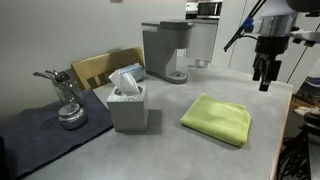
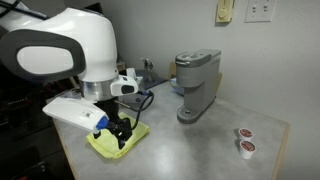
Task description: Unfold the yellow towel from right to left
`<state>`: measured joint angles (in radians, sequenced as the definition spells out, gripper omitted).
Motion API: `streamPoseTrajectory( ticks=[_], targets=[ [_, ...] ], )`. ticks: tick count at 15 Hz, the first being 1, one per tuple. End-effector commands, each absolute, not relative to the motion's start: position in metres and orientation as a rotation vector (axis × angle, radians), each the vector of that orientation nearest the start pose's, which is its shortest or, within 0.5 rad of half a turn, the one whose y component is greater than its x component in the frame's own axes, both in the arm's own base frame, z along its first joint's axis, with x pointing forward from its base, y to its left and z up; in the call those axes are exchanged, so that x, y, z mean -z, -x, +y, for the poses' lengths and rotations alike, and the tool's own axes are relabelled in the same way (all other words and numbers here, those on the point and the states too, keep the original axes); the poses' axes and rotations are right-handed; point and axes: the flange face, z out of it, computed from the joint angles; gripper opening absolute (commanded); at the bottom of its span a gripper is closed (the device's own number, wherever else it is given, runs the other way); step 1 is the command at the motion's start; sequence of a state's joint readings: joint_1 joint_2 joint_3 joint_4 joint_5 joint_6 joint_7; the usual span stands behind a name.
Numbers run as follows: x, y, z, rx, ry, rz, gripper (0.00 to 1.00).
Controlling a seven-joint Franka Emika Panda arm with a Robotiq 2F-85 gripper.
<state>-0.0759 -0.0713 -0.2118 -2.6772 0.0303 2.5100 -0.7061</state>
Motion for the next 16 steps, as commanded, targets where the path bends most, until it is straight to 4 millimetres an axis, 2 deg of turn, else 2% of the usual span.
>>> streamPoseTrajectory(
  ticks=[1,5,8,12,16],
  targets=[
    [-0.242,-0.387,-0.102,-0.038,2.990,-0.690,1.00],
    [-0.232,-0.394,-0.096,0.099,3.043,-0.627,1.00],
    [-0.223,-0.401,-0.094,0.148,3.041,-0.471,1.00],
    [-0.211,-0.407,-0.091,0.116,2.869,-0.297,1.00],
    [-0.201,-0.414,-0.097,0.119,2.756,-0.241,1.00]
  ],
)
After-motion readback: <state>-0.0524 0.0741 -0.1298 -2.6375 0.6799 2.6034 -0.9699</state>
